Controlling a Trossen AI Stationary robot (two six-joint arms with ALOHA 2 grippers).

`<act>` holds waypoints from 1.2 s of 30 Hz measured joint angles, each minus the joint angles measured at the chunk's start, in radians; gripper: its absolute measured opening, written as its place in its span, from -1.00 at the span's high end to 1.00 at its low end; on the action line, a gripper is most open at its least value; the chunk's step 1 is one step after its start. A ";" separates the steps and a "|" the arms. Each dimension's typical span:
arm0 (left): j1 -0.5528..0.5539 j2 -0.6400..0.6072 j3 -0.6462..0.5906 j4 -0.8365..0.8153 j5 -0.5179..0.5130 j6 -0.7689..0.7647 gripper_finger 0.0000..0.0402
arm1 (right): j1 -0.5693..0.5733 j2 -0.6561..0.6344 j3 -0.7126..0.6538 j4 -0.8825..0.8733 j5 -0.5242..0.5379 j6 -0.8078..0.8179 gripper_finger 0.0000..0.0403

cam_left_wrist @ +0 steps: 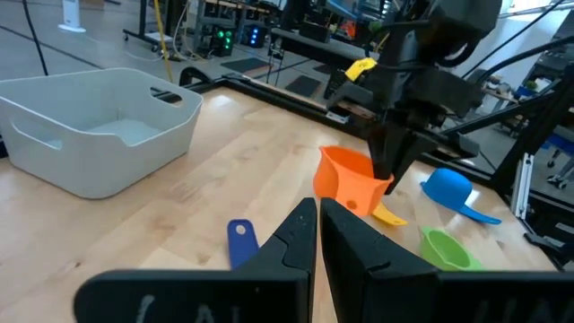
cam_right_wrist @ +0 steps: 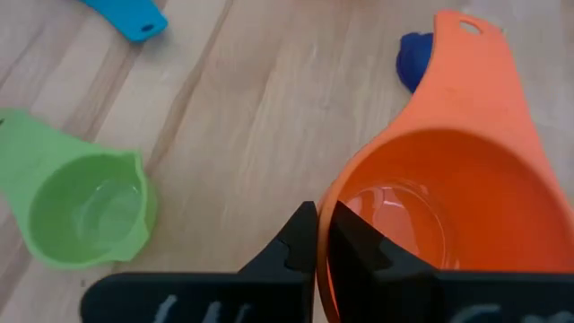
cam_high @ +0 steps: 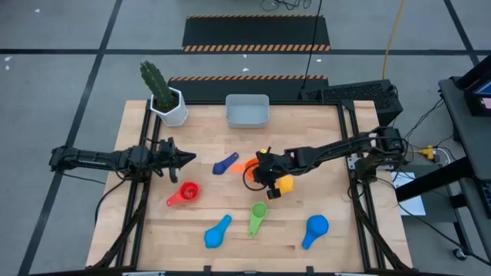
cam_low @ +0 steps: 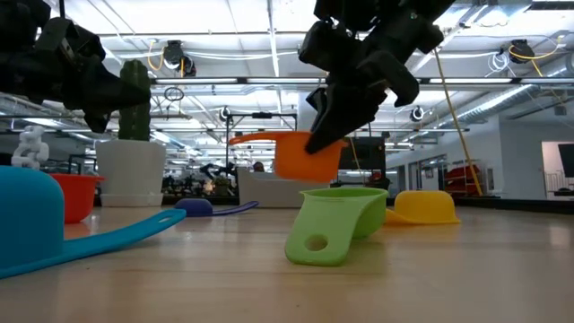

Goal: Nest measuring cups in basket
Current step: Move the orange measuring cup to the center

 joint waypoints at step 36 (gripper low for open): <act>0.000 0.005 0.000 0.047 0.006 -0.007 0.89 | 0.002 0.040 0.000 -0.045 -0.025 -0.050 0.97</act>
